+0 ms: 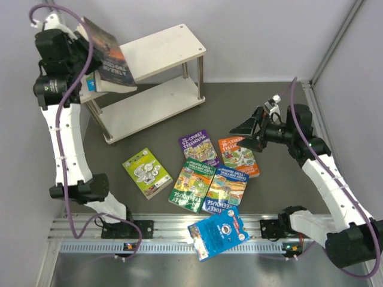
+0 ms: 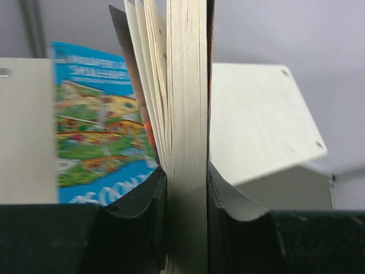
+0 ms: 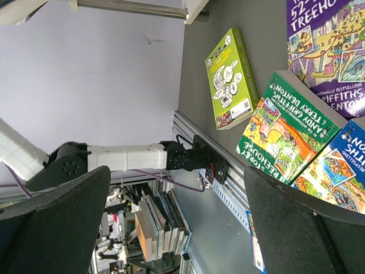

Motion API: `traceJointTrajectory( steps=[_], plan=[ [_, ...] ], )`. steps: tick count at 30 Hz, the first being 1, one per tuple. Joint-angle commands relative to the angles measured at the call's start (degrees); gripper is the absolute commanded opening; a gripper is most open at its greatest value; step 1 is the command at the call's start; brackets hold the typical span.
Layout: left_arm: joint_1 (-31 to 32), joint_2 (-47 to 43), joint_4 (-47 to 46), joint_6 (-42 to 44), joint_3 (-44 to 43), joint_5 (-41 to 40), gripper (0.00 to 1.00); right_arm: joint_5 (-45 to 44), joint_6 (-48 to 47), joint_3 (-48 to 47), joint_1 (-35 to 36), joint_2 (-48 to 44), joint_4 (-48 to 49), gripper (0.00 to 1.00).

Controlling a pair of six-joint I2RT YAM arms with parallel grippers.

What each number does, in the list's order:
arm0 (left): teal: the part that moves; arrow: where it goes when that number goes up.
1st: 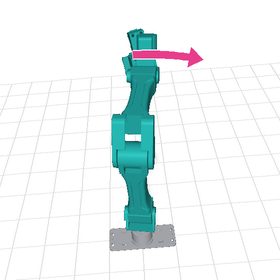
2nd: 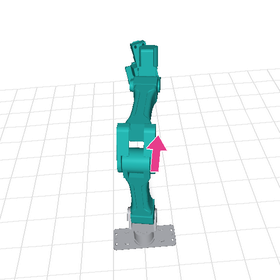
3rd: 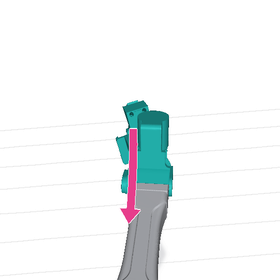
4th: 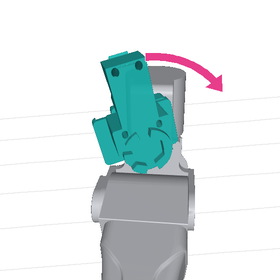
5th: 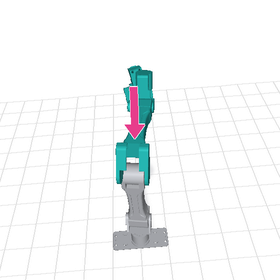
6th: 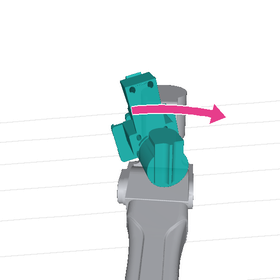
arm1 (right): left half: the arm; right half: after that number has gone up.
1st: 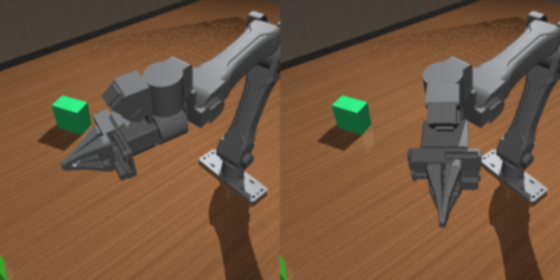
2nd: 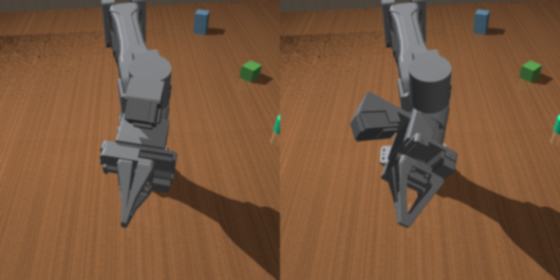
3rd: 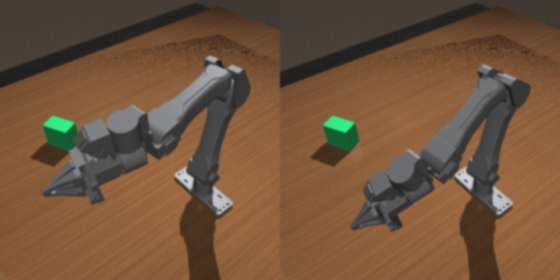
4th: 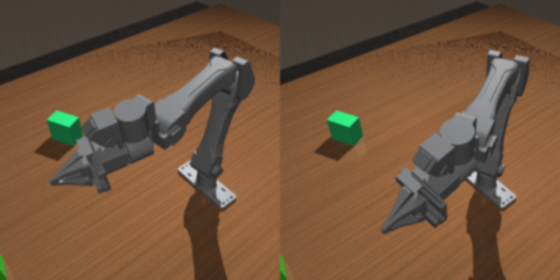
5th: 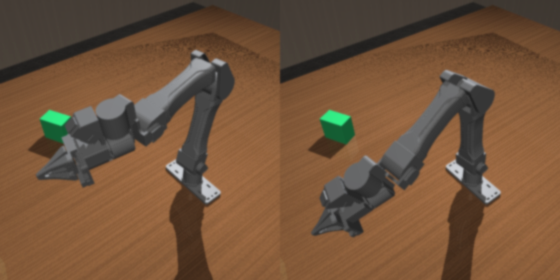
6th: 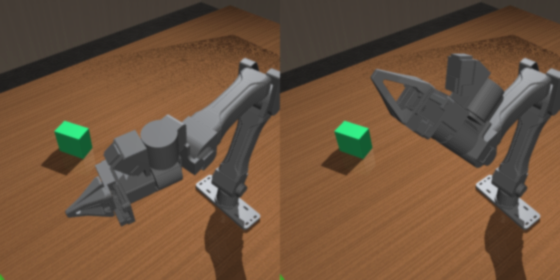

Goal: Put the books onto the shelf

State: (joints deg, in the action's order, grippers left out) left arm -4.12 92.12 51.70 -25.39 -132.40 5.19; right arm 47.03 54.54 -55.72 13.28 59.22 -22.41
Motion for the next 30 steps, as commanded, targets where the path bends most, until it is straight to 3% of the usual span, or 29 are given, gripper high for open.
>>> traceJointTrajectory(
  steps=[1,8,17,20,23,26,27,30],
  plan=[
    [-6.9,1.0,-11.7,-6.6,-2.1,5.9,0.00,0.2,-1.2,0.4,1.0,-2.0,-0.4,1.00],
    [-15.4,5.5,-17.8,-14.7,-0.5,13.4,0.00,-0.1,-1.9,2.0,2.5,-1.9,-0.8,1.00],
    [-17.8,7.1,-15.4,-13.5,1.8,14.8,0.02,-0.8,-2.9,1.5,3.2,0.1,-0.7,1.00],
    [-17.9,7.1,-13.8,-11.3,2.7,13.7,0.15,-1.1,-3.0,1.4,3.1,0.7,-0.8,1.00],
    [-18.0,7.5,-12.2,-10.1,2.1,12.4,0.20,-1.2,-3.0,1.8,3.2,1.1,-0.5,1.00],
    [-18.1,8.1,-10.9,-9.0,0.6,10.7,0.38,-1.2,-3.1,1.8,3.2,1.3,-0.4,1.00],
    [-18.2,8.3,-10.7,-8.7,0.3,10.1,0.51,-1.3,-3.1,1.9,3.1,1.6,-0.4,1.00],
    [-18.5,8.6,-9.9,-8.0,0.0,8.5,0.69,-1.4,-3.3,2.0,3.1,1.8,-0.4,1.00]
  ],
)
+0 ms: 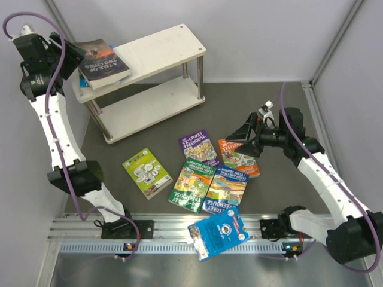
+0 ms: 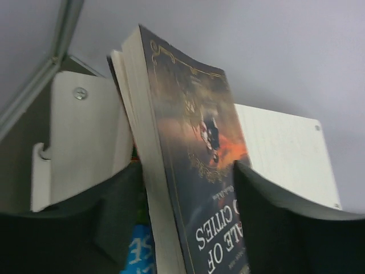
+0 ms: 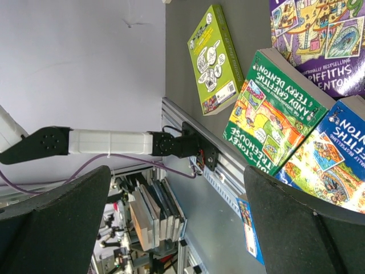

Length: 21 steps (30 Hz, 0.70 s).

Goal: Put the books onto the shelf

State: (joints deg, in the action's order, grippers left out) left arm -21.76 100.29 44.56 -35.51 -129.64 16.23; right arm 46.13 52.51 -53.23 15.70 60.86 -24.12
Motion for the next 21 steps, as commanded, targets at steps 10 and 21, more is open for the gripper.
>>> traceJointTrajectory(
  steps=[10,21],
  plan=[
    [-1.4,-2.6,0.5,4.2,-5.6,-10.6,0.96,-0.6,-1.6,0.2,0.7,0.7,1.2,1.00],
    [3.5,-13.3,2.5,0.8,-2.3,-11.9,0.94,-6.7,-9.4,-4.3,0.7,4.3,-8.1,1.00]
  ],
)
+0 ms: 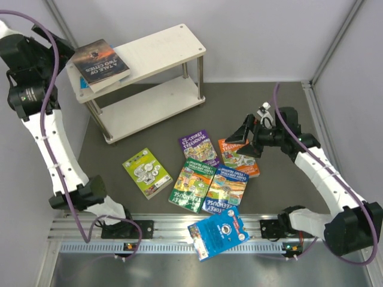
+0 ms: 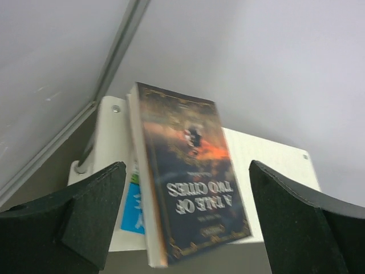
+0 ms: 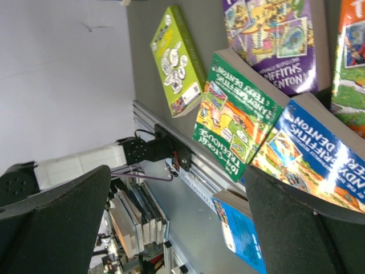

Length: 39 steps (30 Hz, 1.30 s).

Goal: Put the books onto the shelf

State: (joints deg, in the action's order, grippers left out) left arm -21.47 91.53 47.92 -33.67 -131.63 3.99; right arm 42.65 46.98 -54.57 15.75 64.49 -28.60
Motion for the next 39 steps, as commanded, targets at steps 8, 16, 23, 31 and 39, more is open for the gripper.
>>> traceJointTrajectory(
  steps=[8,16,23,31,39],
  plan=[
    [32.1,-6.2,3.1,3.3,4.1,-9.3,0.91,-14.6,-6.9,3.7,2.0,1.9,-14.3,1.00],
    [64.4,-10.7,-3.2,1.1,34.2,-12.4,0.89,-27.6,-6.3,6.7,7.7,2.8,-26.1,1.00],
    [70.6,-19.4,-8.7,-7.6,54.5,-11.0,0.89,-27.8,-2.3,15.0,10.4,0.1,-21.6,1.00],
    [71.2,-25.3,-5.5,-10.6,61.6,-11.5,0.88,-25.7,7.5,24.8,12.0,4.2,2.7,1.00],
    [71.1,-27.5,-4.9,-13.1,63.9,-10.3,0.88,-26.7,17.0,35.0,12.7,1.7,27.6,0.77]
  ],
)
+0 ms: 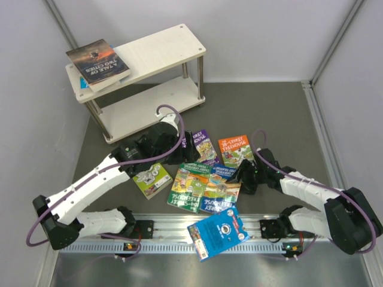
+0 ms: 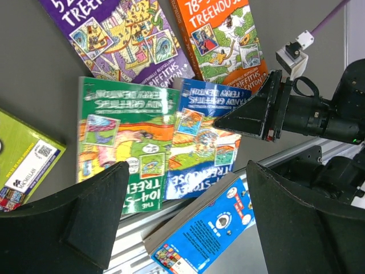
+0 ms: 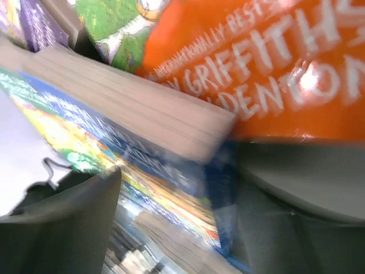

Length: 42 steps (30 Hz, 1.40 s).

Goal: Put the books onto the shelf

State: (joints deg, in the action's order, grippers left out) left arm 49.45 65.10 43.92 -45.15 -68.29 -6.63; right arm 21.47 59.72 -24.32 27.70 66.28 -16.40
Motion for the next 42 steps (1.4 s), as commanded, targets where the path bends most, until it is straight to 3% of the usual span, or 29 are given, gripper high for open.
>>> traceJointTrajectory(
  steps=[1,3,4,5,9,12,18,25,28,33,37,39,41,42],
  plan=[
    [0.2,-1.2,-0.9,-1.7,0.6,0.3,0.88,-5.8,4.6,5.8,0.8,-0.5,16.0,0.51],
    [0.3,-1.2,-0.9,-1.8,0.5,0.3,0.88,-6.4,4.2,5.5,0.7,-2.6,14.8,0.26],
    [0.3,-1.3,-0.9,-1.8,0.8,0.3,0.88,-6.8,3.7,4.2,0.8,-4.6,13.4,0.07],
    [0.2,-1.4,-1.3,-1.6,1.1,0.5,0.88,-7.6,2.0,3.1,0.7,-5.8,11.2,0.00],
    [0.3,-3.0,-4.4,-0.3,4.6,1.6,0.92,-10.8,-3.6,-5.1,0.7,-11.5,-5.1,0.00],
    [0.0,-5.5,-12.1,0.0,9.4,6.1,0.99,-11.6,-6.9,-12.9,0.6,-15.4,-10.6,0.00],
    [-2.5,-10.2,-26.2,-1.7,17.4,14.4,0.99,-0.1,-6.6,-22.6,-0.8,-17.1,-9.4,0.00],
    [-15.6,-15.2,-41.2,-8.6,24.6,27.3,0.99,14.3,7.5,-18.3,-1.1,-17.8,11.1,0.00],
    [-20.5,-15.5,-46.9,-12.9,28.2,34.0,0.99,16.7,15.9,-13.4,-1.2,-18.1,26.8,0.00],
    [-20.7,-14.6,-50.6,-15.5,30.7,39.4,0.99,16.8,26.7,-5.8,-1.3,-17.0,49.2,0.00],
    [-20.7,-14.0,-58.1,-18.9,32.3,43.2,0.98,15.2,31.8,-2.2,-1.2,-14.8,58.4,0.00],
    [-20.7,-12.9,-60.2,-19.8,32.3,45.8,0.93,14.6,32.4,-1.4,-1.2,-13.6,60.9,0.00],
    [-20.7,-12.0,-60.5,-20.0,31.9,47.1,0.73,13.8,32.9,-1.3,-1.2,-11.4,63.9,0.00],
    [-20.7,-11.8,-60.5,-20.0,31.9,47.9,0.53,13.4,33.4,-1.5,-1.2,-9.8,66.0,0.00]
  ],
)
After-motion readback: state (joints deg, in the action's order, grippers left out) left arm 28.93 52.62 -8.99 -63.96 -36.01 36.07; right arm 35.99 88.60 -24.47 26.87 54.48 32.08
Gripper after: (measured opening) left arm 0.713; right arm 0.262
